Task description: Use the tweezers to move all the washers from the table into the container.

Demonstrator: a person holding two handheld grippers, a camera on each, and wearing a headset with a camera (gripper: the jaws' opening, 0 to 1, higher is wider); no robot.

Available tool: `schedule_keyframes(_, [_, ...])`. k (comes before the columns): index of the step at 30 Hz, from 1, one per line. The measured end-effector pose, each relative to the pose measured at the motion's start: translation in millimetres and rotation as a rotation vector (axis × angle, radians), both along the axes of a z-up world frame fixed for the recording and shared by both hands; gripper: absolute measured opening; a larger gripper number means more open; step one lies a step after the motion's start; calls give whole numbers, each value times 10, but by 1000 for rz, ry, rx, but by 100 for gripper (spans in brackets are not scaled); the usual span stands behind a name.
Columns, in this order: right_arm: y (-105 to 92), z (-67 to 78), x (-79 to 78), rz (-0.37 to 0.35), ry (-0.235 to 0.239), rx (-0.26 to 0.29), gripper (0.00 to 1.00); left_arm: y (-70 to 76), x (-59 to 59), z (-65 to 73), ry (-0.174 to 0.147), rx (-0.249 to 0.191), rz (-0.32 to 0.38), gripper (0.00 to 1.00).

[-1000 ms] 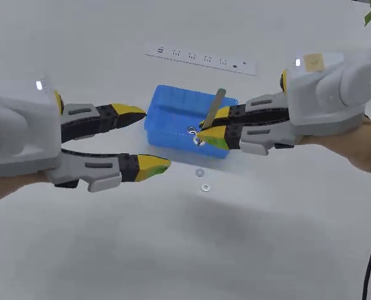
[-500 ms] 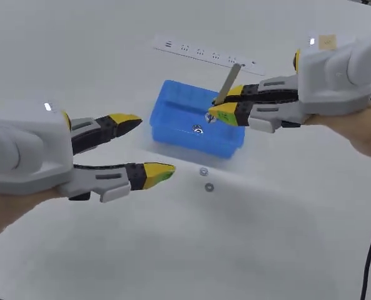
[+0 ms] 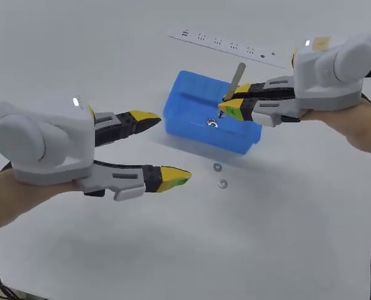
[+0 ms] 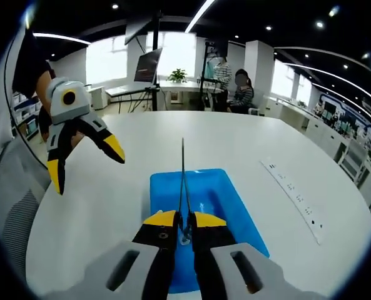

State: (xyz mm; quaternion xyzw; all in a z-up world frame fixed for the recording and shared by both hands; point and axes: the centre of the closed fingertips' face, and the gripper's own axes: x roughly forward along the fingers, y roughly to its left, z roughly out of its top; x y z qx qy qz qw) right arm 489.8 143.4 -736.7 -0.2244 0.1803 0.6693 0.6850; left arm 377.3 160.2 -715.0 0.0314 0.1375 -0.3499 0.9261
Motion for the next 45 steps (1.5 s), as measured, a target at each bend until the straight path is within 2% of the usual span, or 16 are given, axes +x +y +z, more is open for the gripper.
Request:
schedule_keyframes(2, [3, -74, 0, 3, 7, -11, 9, -4, -4, -13, -2, 18, -7, 65])
schedule_keyframes(4, [1, -123, 5, 2, 6, -20, 9, -6, -9, -5, -1, 16, -9, 66])
schedule_keyframes(7, [-16, -187, 13, -1, -7, -35, 9, -30, -59, 36, 11, -11, -40, 70])
schedule_keyframes(10, [-29, -223, -15, 2, -3, -41, 9, -22, -93, 29, 11, 13, -50, 71])
schedule_keyframes(14, [-26, -220, -36, -4, 7, -37, 9, -47, -120, 22, 19, 7, -64, 74])
schedule_keyframes(16, [-25, -211, -37, -6, 9, -33, 9, -73, -132, 13, 21, 18, -75, 74])
schedule_keyframes(21, [-34, -191, -37, -17, 16, -30, 10, -129, -138, 35, 12, 30, -102, 74])
schedule_keyframes(24, [-39, -190, -31, -19, 13, -31, 10, -135, -132, 54, 13, 21, -105, 75])
schedule_keyframes(28, [-44, -179, -38, -15, 9, -31, 9, -115, -101, 81, 3, 32, -102, 75])
schedule_keyframes(30, [-48, -168, -40, -8, -5, -36, 9, -118, -58, 132, -3, 27, -99, 75])
schedule_keyframes(33, [-40, -138, -60, -2, 2, -29, 8, -112, 54, 187, -18, 38, -123, 76])
schedule_keyframes(37, [-25, -119, -79, 15, -13, -35, 8, -127, 310, 333, -40, 31, -164, 74])
schedule_keyframes(40, [-14, -94, -80, 22, -22, -30, 8, -190, 512, 416, -56, 29, -199, 72])
schedule_keyframes(45, [-7, -54, -108, 41, -30, -27, 8, -388, 670, 491, -22, -44, -272, 72])
